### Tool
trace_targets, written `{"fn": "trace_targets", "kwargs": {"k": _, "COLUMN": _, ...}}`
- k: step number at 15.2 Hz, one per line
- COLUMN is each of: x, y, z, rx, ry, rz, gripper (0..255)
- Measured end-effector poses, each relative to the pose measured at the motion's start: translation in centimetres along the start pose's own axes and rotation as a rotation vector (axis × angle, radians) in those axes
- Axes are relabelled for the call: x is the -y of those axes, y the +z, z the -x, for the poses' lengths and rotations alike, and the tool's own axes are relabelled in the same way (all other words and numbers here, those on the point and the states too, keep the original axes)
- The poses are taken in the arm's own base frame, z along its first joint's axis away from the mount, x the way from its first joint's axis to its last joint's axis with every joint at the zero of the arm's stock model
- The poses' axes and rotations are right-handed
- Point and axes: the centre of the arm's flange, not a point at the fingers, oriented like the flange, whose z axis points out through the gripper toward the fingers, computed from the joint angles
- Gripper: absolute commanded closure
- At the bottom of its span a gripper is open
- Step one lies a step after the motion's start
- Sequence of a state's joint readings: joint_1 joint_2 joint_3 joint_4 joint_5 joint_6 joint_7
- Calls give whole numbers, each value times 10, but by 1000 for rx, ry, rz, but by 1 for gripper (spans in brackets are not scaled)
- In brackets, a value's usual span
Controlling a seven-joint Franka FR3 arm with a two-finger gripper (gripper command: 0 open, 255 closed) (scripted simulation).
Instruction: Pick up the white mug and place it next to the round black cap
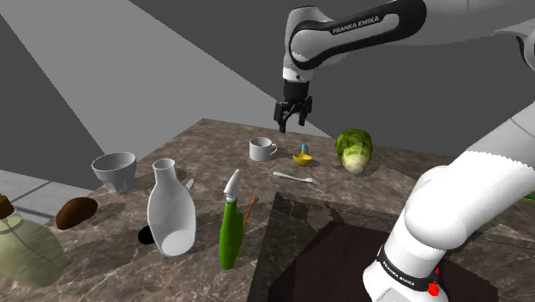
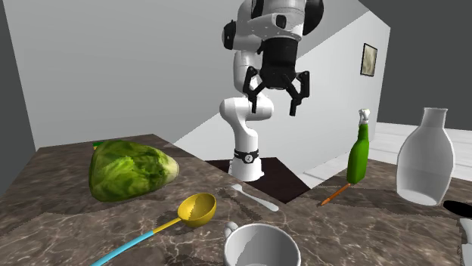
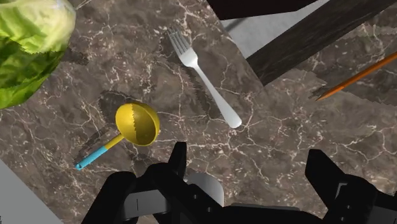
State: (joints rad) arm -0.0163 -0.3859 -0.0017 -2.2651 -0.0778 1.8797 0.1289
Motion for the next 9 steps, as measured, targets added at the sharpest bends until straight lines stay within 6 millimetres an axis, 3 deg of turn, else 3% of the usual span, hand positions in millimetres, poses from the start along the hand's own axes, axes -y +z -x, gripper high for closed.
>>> {"fn": "trace_targets", "kwargs": {"k": 9, "x": -5, "y": 69, "z": -104, "rx": 14, "ry": 6, "rz": -9, "gripper": 0}}
